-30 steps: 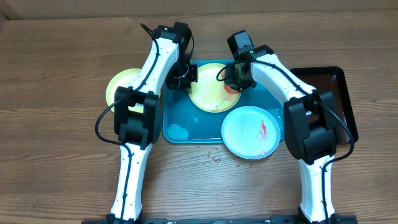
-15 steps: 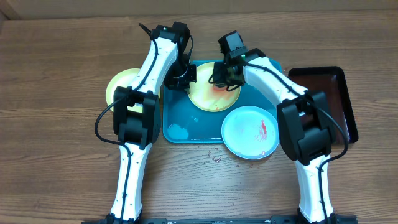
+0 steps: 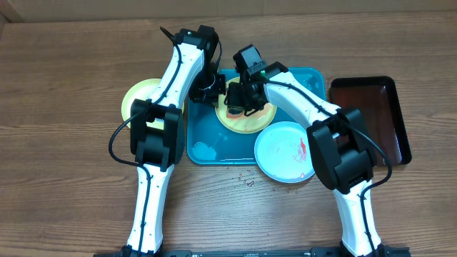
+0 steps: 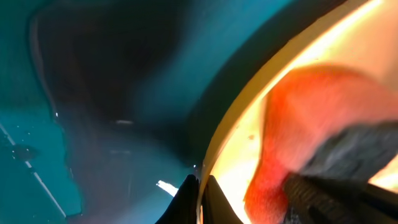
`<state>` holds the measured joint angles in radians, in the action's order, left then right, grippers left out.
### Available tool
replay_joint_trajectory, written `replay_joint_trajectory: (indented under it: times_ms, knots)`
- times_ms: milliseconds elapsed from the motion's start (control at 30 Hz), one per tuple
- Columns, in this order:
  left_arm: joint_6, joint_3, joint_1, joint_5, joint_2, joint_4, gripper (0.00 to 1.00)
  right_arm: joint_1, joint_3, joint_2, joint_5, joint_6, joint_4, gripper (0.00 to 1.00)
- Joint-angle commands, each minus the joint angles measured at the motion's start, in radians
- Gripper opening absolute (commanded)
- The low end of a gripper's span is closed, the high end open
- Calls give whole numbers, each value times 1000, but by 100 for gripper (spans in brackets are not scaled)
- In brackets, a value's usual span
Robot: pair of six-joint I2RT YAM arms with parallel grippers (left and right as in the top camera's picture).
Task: Clean dirty plates on tray and stack at the side
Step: 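Scrub the yellow plate with the sponge while the left gripper holds it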
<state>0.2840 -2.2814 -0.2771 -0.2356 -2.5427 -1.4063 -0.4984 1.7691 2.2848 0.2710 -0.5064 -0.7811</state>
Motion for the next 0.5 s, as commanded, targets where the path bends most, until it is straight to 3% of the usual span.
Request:
replay_joint_trajectory:
  times_ms: [0,233,467]
  knots:
    - [-18,11,-1,-2,-13,2,5,19,17,19,63,-13,-52,4]
    - [-18,11,23,-2,-13,2,4,120,19,19,-1,96,-171,4]
    - [-19,11,35,1,-13,4,4,178,19,19,-261,116,-166,4]
